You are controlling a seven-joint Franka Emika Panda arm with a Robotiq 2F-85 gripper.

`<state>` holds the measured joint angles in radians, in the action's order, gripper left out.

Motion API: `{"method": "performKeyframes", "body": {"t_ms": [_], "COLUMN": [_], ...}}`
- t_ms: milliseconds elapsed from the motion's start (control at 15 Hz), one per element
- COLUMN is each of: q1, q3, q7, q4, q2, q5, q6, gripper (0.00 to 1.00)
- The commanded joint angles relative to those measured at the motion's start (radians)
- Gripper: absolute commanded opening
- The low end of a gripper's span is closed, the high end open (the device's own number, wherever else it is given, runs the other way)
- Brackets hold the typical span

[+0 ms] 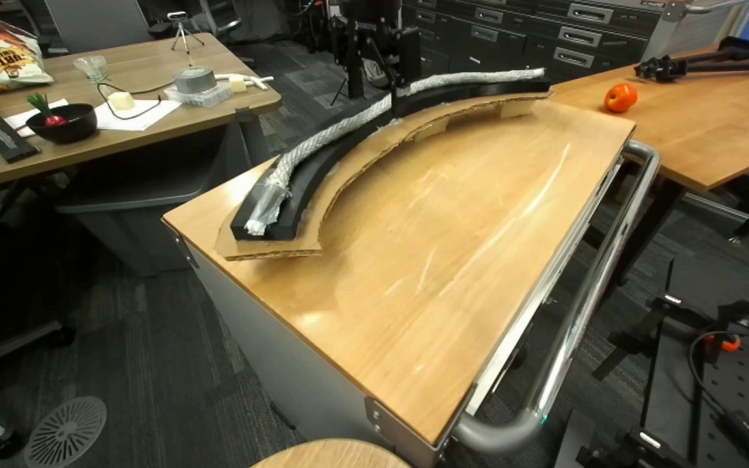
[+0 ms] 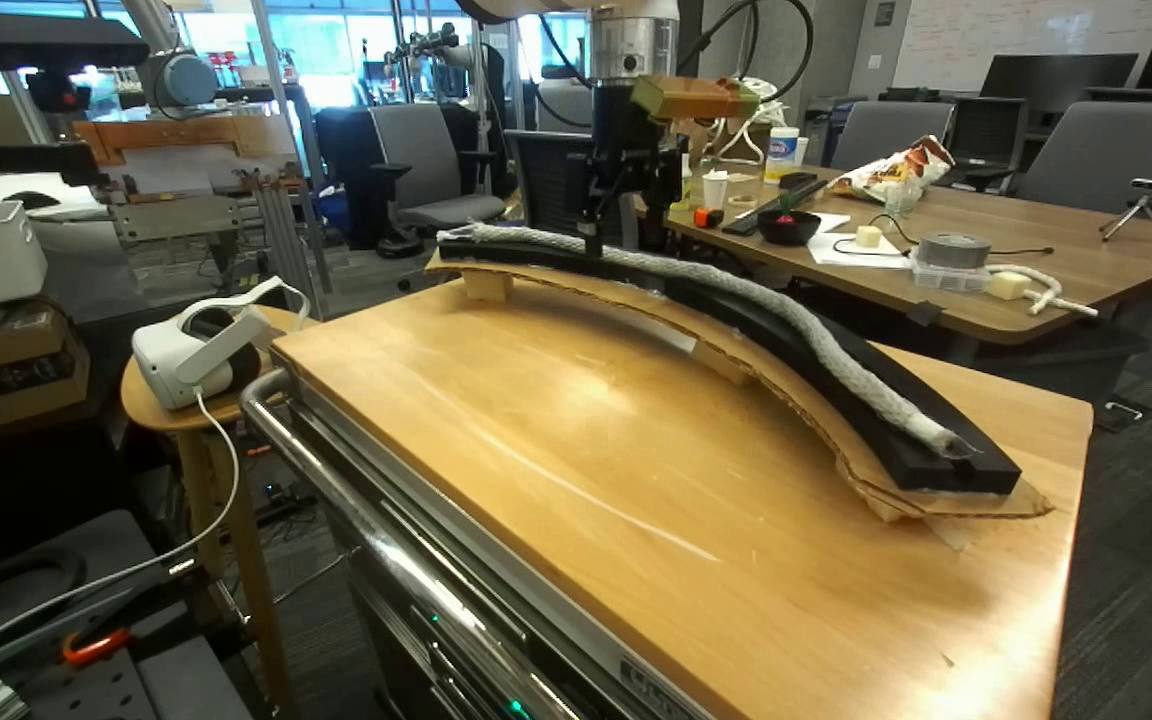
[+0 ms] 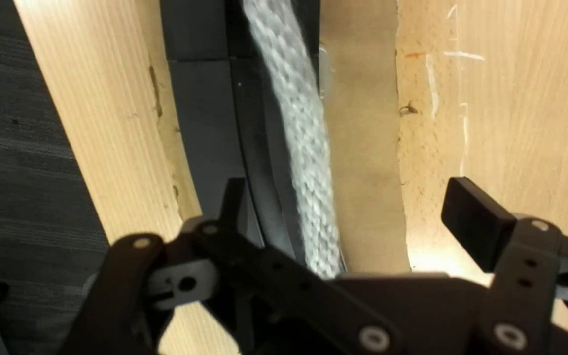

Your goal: Place the rope along the middle of the black object

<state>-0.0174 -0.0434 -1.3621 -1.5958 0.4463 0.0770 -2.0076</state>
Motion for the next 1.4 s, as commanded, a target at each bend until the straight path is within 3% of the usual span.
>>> {"method": "performKeyframes", "body": {"t_ms": [0, 467, 600, 1333], "q1": [-0.010, -0.015, -0.014, 0.016], "q3": [-0.009, -0.015, -0.016, -0.003], "q7": [0.013, -0.001, -0.003, 0.014], "q4": [0.037, 0.035, 0.034, 0.051], "q2": [0.024, 0.023, 0.022, 0.035], "q5": [0.009, -0.001, 0.000, 0.102], "q6": [0.008, 0.010, 0.011, -0.011], "gripper": [0.68, 0.11, 0.00, 0.03]}}
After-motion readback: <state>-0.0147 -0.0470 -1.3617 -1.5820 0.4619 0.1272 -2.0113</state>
